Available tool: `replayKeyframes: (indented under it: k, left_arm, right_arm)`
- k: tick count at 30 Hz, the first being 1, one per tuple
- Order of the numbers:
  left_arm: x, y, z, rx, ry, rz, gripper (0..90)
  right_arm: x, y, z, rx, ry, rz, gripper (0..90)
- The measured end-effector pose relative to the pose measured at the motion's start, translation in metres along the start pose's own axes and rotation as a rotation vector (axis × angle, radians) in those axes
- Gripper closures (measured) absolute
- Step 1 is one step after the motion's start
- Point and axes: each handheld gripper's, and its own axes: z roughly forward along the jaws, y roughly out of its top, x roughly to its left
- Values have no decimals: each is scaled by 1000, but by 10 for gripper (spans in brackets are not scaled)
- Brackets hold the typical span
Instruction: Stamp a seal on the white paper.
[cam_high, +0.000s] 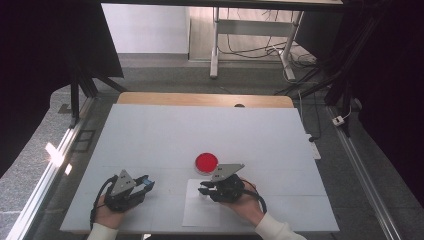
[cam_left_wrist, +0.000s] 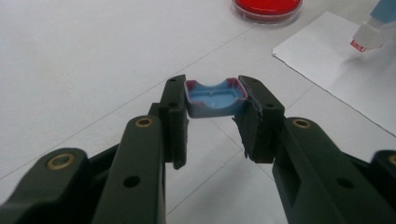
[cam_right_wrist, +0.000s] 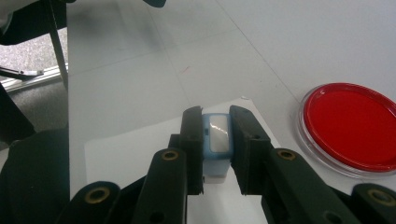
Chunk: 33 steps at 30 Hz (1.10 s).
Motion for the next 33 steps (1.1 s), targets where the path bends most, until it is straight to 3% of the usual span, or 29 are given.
replayKeyframes:
  k: [33]
  left_arm:
    - [0, 0, 0, 4, -3, 1, 645]
  right_arm:
    - [3, -6, 11, 41, -44, -72, 750]
